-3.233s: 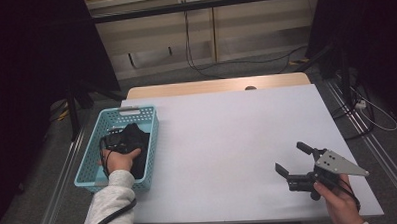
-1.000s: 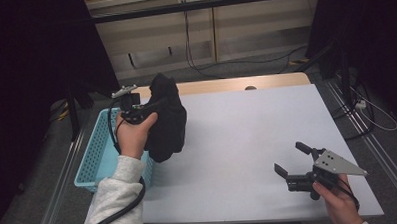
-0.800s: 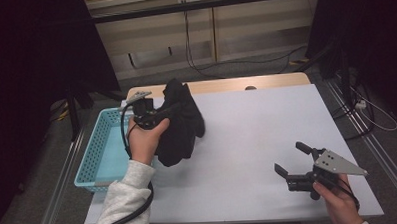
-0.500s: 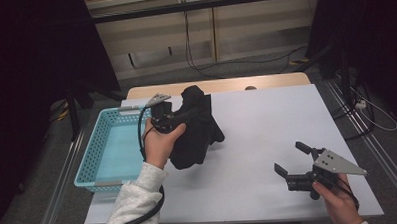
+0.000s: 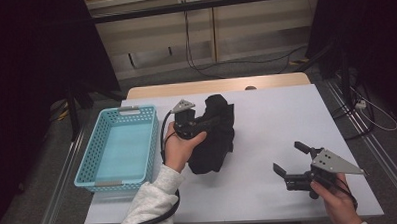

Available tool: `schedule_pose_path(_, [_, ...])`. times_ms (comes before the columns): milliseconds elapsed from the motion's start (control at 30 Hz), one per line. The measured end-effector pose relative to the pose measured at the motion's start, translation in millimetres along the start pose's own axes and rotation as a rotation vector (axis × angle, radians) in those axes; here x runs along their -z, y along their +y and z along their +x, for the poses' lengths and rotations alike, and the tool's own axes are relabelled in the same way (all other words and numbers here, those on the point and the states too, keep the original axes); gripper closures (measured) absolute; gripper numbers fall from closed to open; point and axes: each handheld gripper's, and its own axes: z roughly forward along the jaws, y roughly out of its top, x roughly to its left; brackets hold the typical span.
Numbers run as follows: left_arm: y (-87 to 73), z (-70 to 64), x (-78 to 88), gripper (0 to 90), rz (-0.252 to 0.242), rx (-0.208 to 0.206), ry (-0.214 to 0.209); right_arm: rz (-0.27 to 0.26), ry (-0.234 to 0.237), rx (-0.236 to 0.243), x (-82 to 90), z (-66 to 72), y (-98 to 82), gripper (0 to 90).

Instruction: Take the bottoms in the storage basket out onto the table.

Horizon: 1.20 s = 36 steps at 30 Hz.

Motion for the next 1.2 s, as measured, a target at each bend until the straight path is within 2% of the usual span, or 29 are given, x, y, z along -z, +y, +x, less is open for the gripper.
schedule_pose_path(67, [-0.5, -1.4, -3.4, 43.6, -0.03, -0.062, 0.018, -0.002, -0.003, -0.004, 0.7, -0.1, 0.1, 0.2])
schedule_pose_path(133, [-0.1, -1.8, -2.4, 33.6, -0.022, -0.051, 0.005, -0.001, -0.006, -0.002, 1.1, -0.4, 0.1, 0.2])
schedule_pose_path(233, [-0.9, 0.2, 2.7, 24.6, -0.012, -0.075, 0.039, 0.006, -0.005, 0.003, 0.1, 0.0, -0.1, 0.2])
schedule_pose_path(433, [-11.3, 11.6, 10.5, 20.3, 0.019, -0.049, 0.054, 0.018, -0.005, 0.015, -1.4, 1.0, 0.0, 0.2])
schedule_pose_path(733, [-25.7, 24.6, 24.8, 14.7, 0.044, -0.072, 0.092, 0.051, 0.002, 0.023, -9.3, 1.4, -0.6, 0.1])
schedule_pose_path(867, [-32.3, 29.2, 29.1, 13.6, 0.057, -0.067, 0.097, 0.053, 0.005, 0.027, -10.0, 2.4, 0.0, 0.1])
schedule_pose_path(1100, [-37.7, 38.3, 34.7, 12.6, 0.072, -0.086, 0.114, 0.071, 0.033, 0.035, -15.3, 6.1, 1.4, 0.1])
schedule_pose_path(1200, [-40.8, 42.4, 36.4, 11.1, 0.086, -0.072, 0.122, 0.085, 0.041, 0.033, -20.0, 8.3, 1.9, 0.1])
